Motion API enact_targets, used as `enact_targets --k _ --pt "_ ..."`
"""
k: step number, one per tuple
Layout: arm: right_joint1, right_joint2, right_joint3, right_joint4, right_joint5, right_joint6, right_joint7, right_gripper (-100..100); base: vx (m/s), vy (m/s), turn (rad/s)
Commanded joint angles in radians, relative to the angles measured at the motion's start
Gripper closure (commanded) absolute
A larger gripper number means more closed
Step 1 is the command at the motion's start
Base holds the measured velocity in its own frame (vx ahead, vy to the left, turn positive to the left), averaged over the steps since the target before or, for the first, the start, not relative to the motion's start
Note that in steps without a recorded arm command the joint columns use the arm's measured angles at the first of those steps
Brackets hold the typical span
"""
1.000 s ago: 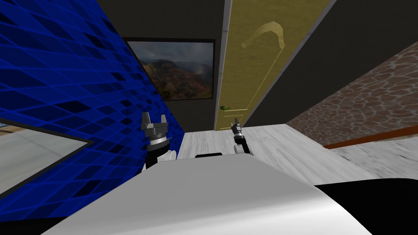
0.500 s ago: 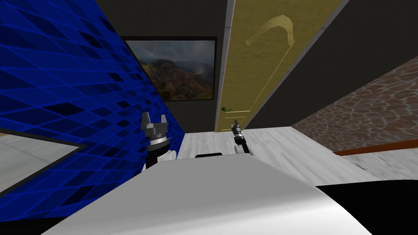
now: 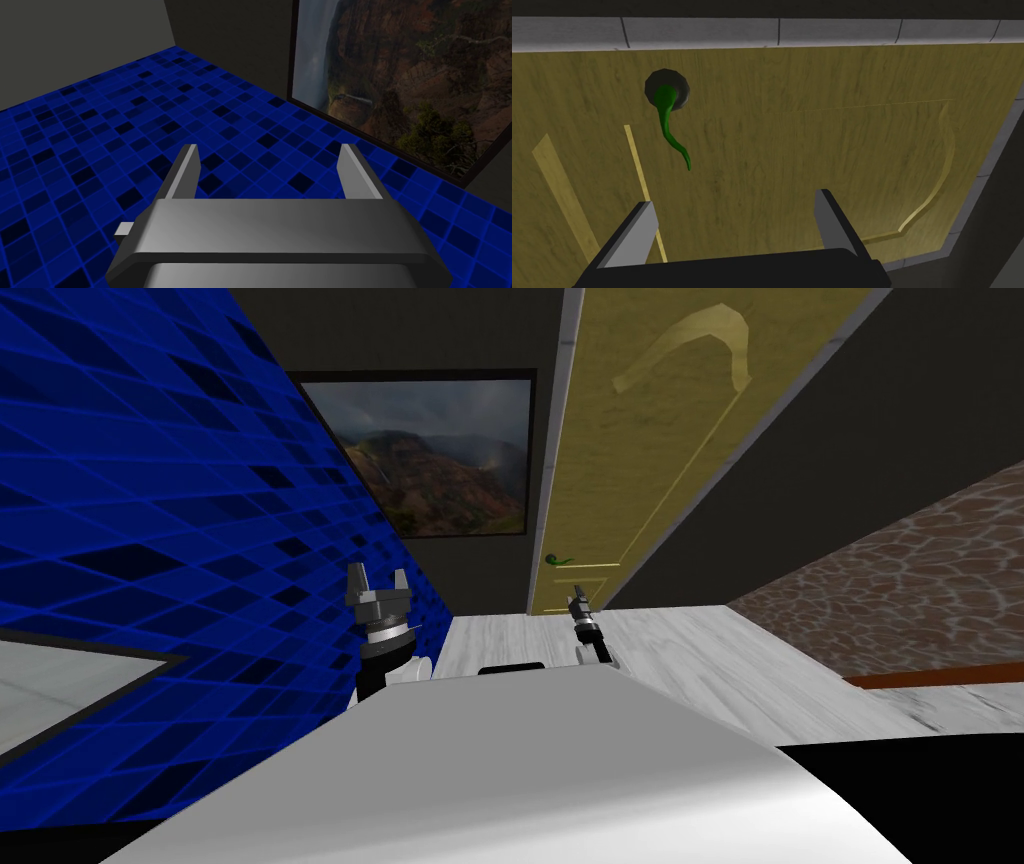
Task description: Pull the door open
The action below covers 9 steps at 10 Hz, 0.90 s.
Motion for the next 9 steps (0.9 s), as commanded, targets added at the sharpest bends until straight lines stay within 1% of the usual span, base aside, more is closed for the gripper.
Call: enact_targets --k 1,6,7,9 --pt "-0.012 -0.005 -0.004 0.038 0.001 -0.01 0.002 -100 0.078 -0.035 0.056" --pt "-0.044 -0.025 -0.016 0.139 0.001 -0.031 0.005 -100 0.093 -0.033 0.049" --pt "-0.055 -0.032 -0.02 0.178 0.002 -0.04 0.005 -100 0.121 -0.045 0.091" --pt "-0.066 -0.038 -0.024 0.211 0.002 -0.047 0.006 -100 0.131 -0.045 0.047"
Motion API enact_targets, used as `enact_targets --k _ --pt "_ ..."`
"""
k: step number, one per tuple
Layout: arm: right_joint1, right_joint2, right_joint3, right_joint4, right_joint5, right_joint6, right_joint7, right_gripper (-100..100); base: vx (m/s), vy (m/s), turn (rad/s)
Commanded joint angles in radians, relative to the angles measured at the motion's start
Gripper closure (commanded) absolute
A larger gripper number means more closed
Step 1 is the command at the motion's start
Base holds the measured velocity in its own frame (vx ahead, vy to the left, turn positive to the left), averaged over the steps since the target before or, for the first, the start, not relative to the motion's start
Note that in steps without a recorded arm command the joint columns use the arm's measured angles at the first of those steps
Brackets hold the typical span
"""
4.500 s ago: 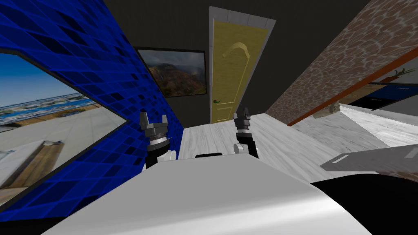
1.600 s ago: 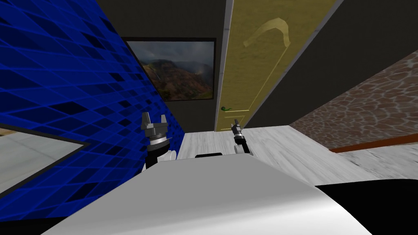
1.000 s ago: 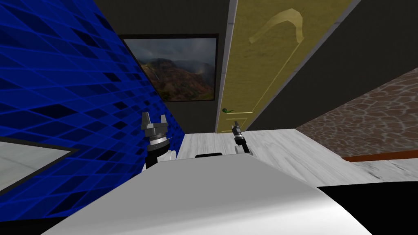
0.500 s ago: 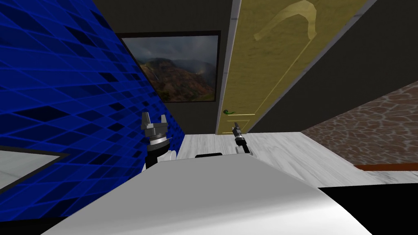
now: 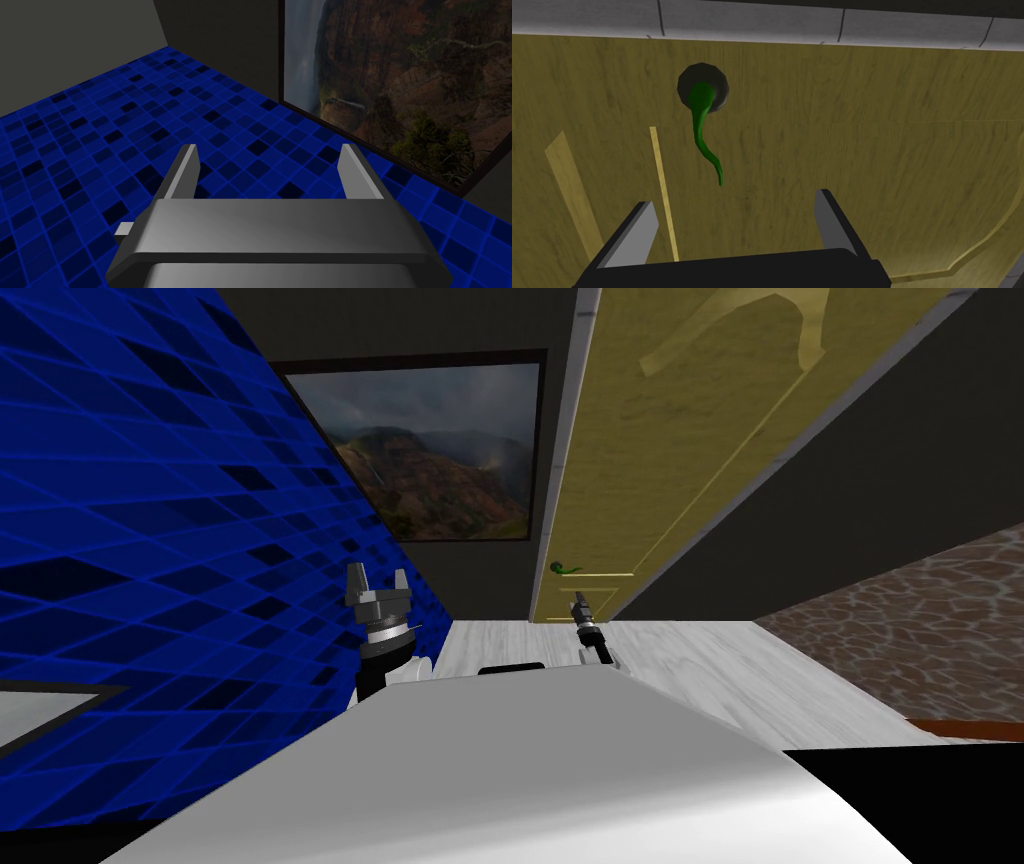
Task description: Pull the door open
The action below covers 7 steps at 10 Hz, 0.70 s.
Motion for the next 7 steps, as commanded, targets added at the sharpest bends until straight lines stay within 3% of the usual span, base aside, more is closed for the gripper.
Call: enact_targets --k 1,7 --pt "-0.012 -0.007 -0.004 0.034 0.0 -0.009 -0.001 -100 0.116 -0.032 0.036" --pt "-0.05 -0.03 -0.018 0.155 0.0 -0.035 0.002 -100 0.121 -0.045 0.047"
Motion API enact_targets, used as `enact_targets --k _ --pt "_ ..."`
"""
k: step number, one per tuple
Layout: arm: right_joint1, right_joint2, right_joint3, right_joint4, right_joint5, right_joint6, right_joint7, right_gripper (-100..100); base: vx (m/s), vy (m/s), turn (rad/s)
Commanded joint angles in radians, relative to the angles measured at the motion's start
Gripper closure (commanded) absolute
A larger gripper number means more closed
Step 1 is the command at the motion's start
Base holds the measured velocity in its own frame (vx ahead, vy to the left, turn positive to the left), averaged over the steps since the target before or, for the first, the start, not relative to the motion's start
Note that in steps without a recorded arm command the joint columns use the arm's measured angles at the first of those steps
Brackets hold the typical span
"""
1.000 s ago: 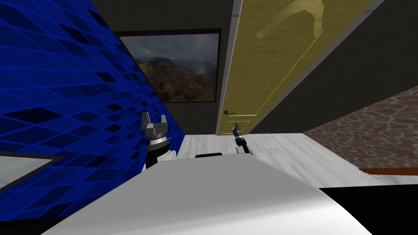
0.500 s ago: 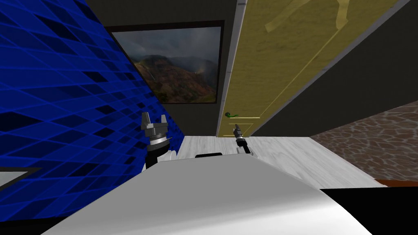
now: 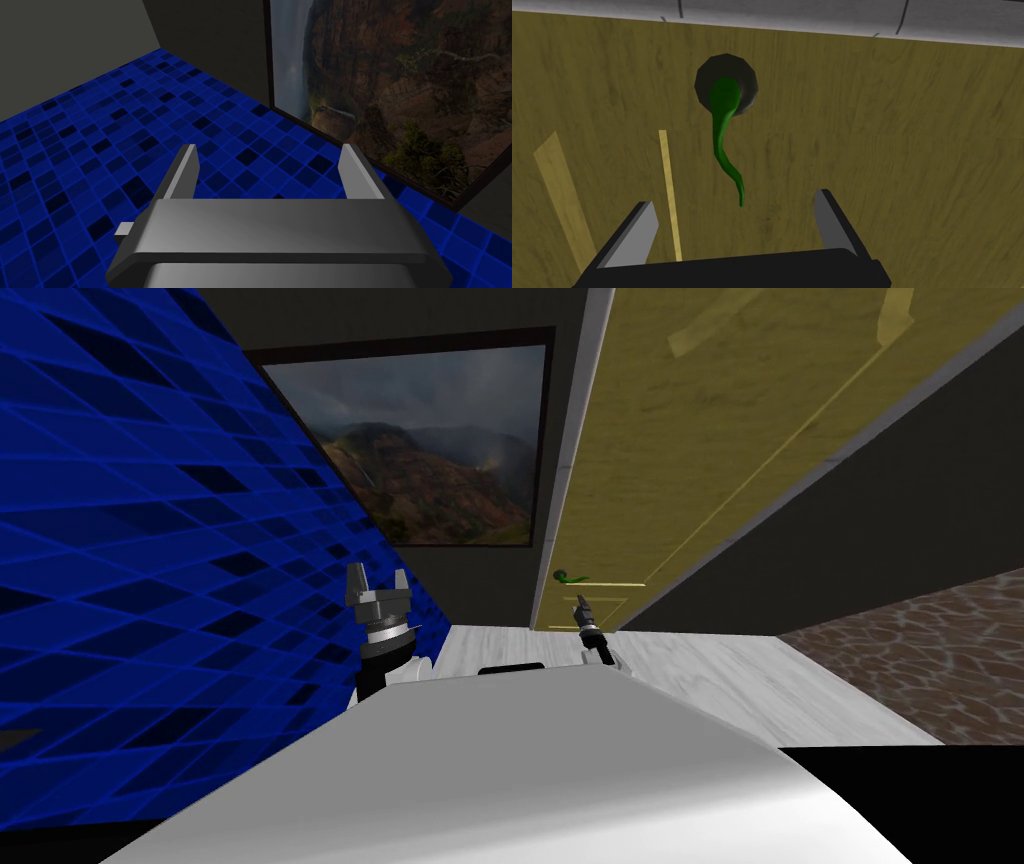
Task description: Pull the door open
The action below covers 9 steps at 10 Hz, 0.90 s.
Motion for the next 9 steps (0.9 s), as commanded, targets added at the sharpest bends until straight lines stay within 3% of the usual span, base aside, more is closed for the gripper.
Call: enact_targets --k 1,2,3,5,9 --pt "-0.008 -0.006 -0.004 0.026 0.0 -0.003 0.001 -100 0.161 -0.088 0.062" --pt "-0.006 -0.005 -0.002 0.022 0.0 -0.006 0.0 -100 0.064 -0.044 0.018" --pt "-0.007 -0.021 -0.016 0.046 -0.009 -0.019 -0.01 -100 0.111 0.009 0.123" --pt "-0.008 -0.033 -0.026 0.062 -0.015 -0.027 -0.018 -100 0.164 -0.005 0.112" --pt "-0.009 -0.085 -0.072 0.132 -0.044 -0.064 -0.052 -100 0.188 0.019 0.152"
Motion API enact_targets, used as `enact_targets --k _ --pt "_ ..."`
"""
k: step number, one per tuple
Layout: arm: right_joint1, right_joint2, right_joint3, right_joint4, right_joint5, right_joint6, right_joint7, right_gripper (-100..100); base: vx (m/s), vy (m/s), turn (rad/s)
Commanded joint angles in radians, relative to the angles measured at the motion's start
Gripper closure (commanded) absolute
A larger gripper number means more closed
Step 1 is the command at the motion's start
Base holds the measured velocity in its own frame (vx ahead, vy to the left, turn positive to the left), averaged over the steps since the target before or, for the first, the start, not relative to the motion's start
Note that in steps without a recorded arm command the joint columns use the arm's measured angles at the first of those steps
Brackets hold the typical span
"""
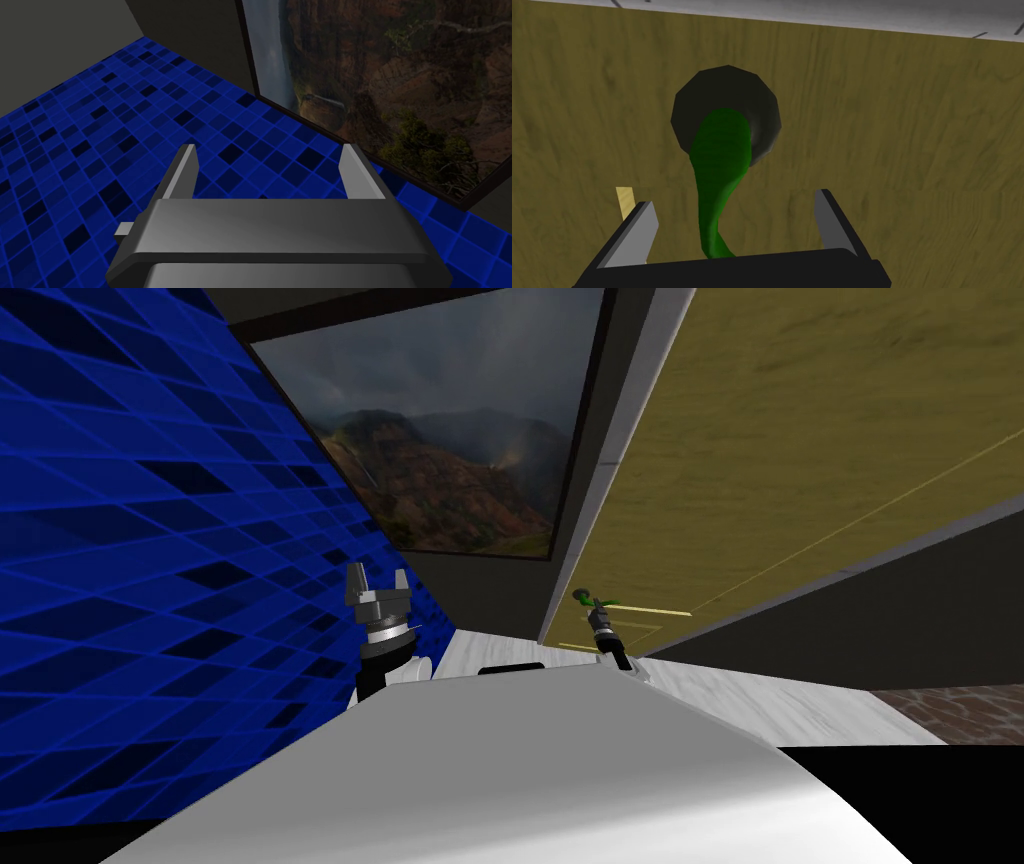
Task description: Pull the door open
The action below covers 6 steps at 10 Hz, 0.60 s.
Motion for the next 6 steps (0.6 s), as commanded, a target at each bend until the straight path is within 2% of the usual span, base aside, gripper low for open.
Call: enact_targets --k 1,2,3,6 --pt "-0.004 -0.009 -0.011 0.029 -0.006 -0.016 -0.006 -100 0.174 -0.039 0.08" --pt "-0.008 -0.01 -0.007 0.03 -0.004 -0.013 -0.006 -100 0.064 -0.02 0.016" --pt "-0.008 -0.01 -0.007 0.03 -0.004 -0.013 -0.006 100 -0.003 0.002 -0.011" --pt "-0.008 -0.01 -0.007 0.03 -0.004 -0.013 -0.006 100 -0.019 0.002 0.0"
